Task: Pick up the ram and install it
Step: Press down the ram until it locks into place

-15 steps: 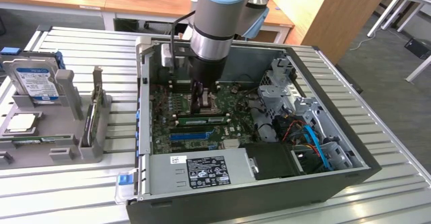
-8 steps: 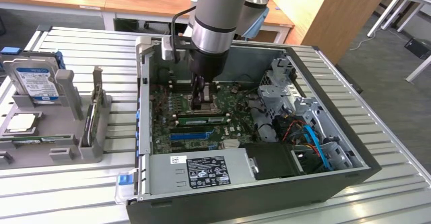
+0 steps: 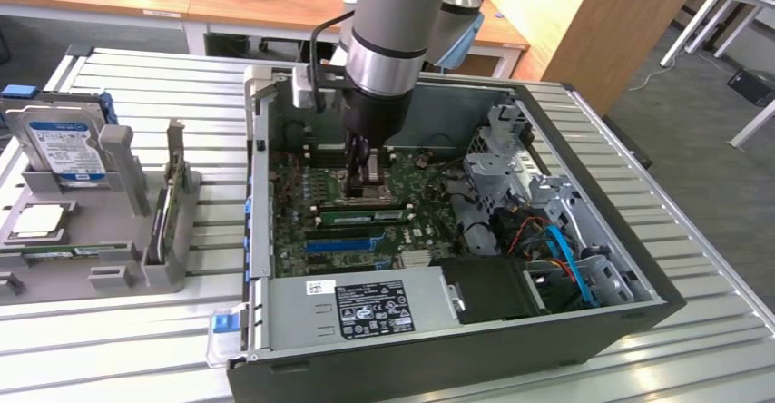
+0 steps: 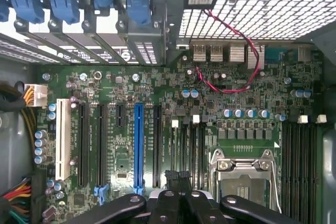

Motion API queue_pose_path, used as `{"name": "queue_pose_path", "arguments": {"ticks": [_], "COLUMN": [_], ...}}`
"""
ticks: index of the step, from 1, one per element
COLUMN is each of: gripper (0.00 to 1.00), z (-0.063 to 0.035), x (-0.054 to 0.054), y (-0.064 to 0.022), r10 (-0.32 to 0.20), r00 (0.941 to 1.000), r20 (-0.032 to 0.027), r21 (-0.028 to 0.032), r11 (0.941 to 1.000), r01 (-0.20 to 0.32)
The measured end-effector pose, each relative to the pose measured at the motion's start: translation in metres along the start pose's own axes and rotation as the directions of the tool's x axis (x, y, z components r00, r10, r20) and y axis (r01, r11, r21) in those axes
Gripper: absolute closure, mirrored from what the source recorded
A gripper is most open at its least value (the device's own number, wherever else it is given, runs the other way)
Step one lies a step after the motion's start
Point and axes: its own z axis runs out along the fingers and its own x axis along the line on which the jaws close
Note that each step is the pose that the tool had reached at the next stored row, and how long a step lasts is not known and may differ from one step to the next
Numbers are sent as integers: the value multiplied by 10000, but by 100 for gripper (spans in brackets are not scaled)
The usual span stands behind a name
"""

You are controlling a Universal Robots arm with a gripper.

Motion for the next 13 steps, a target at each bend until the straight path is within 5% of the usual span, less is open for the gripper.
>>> {"name": "queue_pose_path", "arguments": {"ticks": [13], "gripper": [89], "z": [-5], "x": [-2], "y": [-252], "r10": [0], "r00": [10000], "r20": [0], "r21": [0], "r11": [10000], "r01": [0]}}
